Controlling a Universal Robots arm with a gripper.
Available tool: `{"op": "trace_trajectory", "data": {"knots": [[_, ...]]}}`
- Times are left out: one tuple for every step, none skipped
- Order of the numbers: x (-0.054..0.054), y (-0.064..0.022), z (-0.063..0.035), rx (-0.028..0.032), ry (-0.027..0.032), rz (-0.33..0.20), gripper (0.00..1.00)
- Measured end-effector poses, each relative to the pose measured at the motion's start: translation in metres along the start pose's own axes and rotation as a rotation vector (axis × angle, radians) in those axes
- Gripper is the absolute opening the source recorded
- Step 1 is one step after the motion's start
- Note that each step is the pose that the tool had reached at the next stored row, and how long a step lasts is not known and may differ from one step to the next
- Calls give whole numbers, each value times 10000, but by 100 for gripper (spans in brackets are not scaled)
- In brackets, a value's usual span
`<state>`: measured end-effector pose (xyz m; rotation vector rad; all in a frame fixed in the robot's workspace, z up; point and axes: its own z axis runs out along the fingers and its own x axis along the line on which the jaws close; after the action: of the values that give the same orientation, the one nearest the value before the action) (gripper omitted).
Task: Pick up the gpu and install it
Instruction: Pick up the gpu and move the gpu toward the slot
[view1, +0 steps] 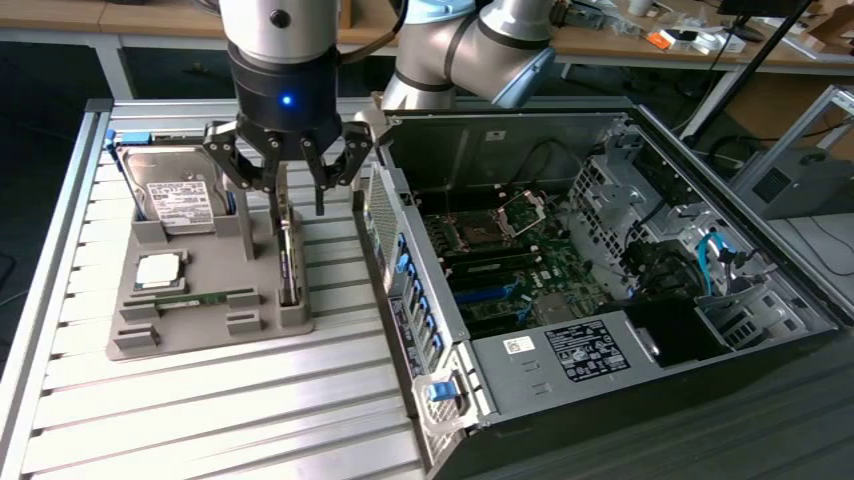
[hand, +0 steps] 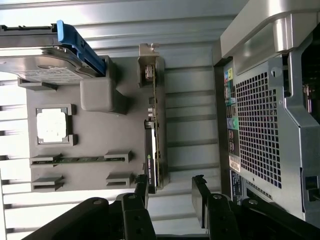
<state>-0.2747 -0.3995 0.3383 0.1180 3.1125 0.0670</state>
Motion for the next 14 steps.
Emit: {"op": "trace_trajectory", "data": {"knots": [[0,0,4,1,0,0,48],[0,-1,10,1,0,0,48],[0,-1,15,1,0,0,48],[0,-1,19,1,0,0,48],[1,-1,23,1,1,0,48],[1,-1,28,1,0,0,48],[1,-1,31,1,0,0,48],[1,-2,36,2,1,0,48],[1,-2,39,3,1,0,48],[1,-2,44,3,0,-1,48],[1,-2,51,3,0,0,48],[1,-2,54,3,0,-1,48],[1,-3,58,3,0,0,48],[2,-3,64,4,0,0,48]]}}
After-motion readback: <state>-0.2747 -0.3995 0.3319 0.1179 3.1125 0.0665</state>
